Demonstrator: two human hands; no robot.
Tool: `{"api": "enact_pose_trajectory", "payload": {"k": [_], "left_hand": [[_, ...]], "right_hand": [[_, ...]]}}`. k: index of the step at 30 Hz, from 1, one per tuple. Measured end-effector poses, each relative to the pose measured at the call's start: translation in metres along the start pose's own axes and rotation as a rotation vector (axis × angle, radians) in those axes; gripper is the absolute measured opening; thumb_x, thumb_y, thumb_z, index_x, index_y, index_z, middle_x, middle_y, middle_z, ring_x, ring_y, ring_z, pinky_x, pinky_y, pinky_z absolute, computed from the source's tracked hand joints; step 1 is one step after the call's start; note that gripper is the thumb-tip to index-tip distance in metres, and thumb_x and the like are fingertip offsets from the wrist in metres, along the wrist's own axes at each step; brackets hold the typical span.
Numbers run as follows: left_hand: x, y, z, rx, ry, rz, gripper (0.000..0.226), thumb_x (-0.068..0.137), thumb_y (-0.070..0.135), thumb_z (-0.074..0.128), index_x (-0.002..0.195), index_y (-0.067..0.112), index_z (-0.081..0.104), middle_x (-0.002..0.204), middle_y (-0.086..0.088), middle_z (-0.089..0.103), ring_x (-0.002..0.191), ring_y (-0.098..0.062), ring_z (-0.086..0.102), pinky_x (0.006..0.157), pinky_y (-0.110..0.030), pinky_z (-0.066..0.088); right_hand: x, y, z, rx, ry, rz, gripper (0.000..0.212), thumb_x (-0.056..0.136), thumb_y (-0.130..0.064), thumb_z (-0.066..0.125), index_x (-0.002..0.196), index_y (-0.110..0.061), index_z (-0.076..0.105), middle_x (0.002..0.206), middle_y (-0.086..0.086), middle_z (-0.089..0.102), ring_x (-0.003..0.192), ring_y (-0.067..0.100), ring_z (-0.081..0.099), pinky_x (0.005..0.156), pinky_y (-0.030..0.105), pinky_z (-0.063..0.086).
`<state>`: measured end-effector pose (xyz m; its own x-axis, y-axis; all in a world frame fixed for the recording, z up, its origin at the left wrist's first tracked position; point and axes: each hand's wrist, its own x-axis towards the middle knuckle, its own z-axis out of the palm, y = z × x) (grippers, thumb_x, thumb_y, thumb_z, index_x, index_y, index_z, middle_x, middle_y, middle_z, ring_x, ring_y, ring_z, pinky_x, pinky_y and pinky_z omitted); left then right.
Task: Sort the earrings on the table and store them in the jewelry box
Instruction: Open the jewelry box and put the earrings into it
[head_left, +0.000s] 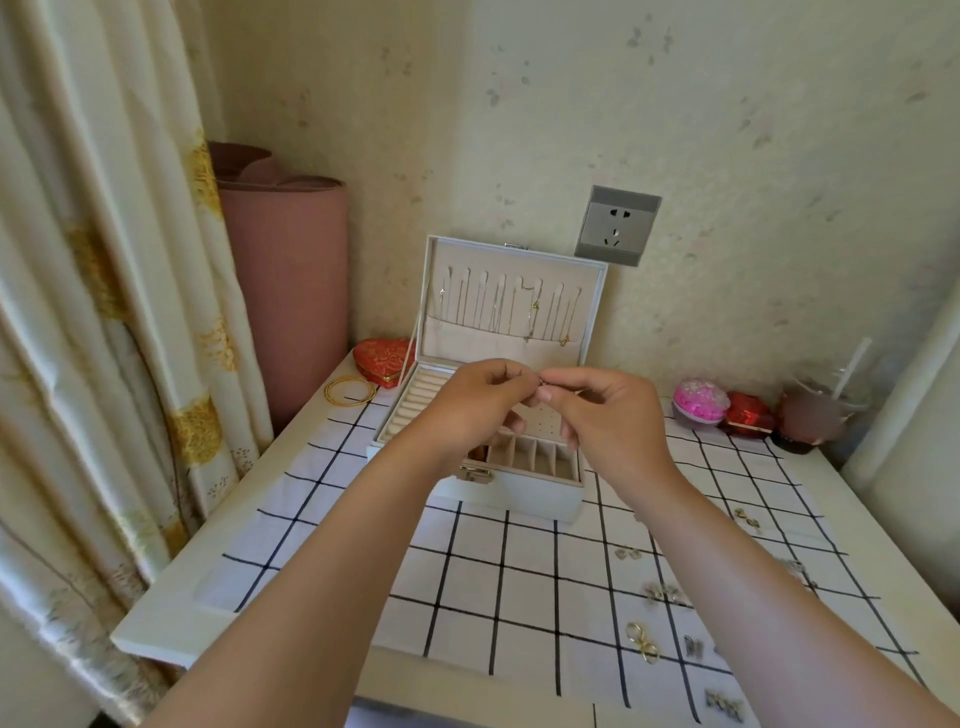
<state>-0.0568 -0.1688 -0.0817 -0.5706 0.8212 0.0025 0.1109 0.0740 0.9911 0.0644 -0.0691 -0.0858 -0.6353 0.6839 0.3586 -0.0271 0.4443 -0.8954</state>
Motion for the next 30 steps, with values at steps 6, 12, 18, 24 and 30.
{"api": "enact_pose_trajectory", "payload": {"k": [6, 12, 18, 24, 30], "left_hand": [[0.020, -0.004, -0.016, -0.107, -0.003, -0.079, 0.019, 0.095, 0.030, 0.061, 0.103, 0.015, 0.072, 0.083, 0.008, 0.069, 0.063, -0.009, 0.057, 0.054, -0.022, 0.039], [0.040, -0.008, -0.036, 0.107, 0.227, 0.025, 0.012, 0.090, 0.030, 0.068, 0.094, 0.019, 0.071, 0.091, 0.007, 0.075, 0.061, -0.005, 0.064, 0.060, -0.023, 0.049], [0.053, -0.030, -0.052, 0.194, 0.321, 0.075, 0.008, 0.087, 0.029, 0.073, 0.085, 0.022, 0.070, 0.081, 0.007, 0.069, 0.074, -0.010, 0.064, 0.074, -0.027, 0.054], [0.054, -0.039, -0.063, 0.191, 0.345, 0.047, 0.010, 0.093, 0.028, 0.066, 0.092, 0.019, 0.069, 0.089, 0.002, 0.072, 0.063, -0.010, 0.063, 0.060, -0.023, 0.049], [0.053, -0.041, -0.068, 0.132, 0.369, 0.013, 0.013, 0.094, 0.026, 0.062, 0.093, 0.017, 0.071, 0.091, 0.006, 0.073, 0.057, -0.003, 0.061, 0.056, -0.018, 0.048]], "right_hand": [[0.029, 0.009, 0.010, -0.036, -0.026, -0.029, 0.011, 0.088, -0.014, 0.074, 0.095, -0.020, 0.079, 0.059, -0.019, 0.066, 0.046, 0.011, 0.050, 0.047, 0.023, 0.046], [0.057, 0.021, 0.022, -0.159, 0.011, -0.077, 0.010, 0.085, -0.020, 0.078, 0.088, -0.029, 0.079, 0.078, -0.019, 0.073, 0.058, -0.007, 0.060, 0.066, 0.019, 0.049], [0.076, 0.045, 0.045, -0.433, -0.085, -0.134, 0.008, 0.084, -0.024, 0.077, 0.080, -0.031, 0.078, 0.079, -0.021, 0.071, 0.082, -0.006, 0.065, 0.079, 0.019, 0.050], [0.083, 0.058, 0.071, -0.695, -0.201, -0.205, 0.011, 0.089, -0.022, 0.069, 0.089, -0.028, 0.080, 0.086, -0.012, 0.073, 0.079, 0.005, 0.064, 0.072, 0.020, 0.048], [0.085, 0.062, 0.074, -0.741, -0.218, -0.249, 0.009, 0.089, -0.023, 0.070, 0.090, -0.027, 0.078, 0.088, -0.011, 0.069, 0.077, 0.007, 0.061, 0.069, 0.022, 0.044]]}}
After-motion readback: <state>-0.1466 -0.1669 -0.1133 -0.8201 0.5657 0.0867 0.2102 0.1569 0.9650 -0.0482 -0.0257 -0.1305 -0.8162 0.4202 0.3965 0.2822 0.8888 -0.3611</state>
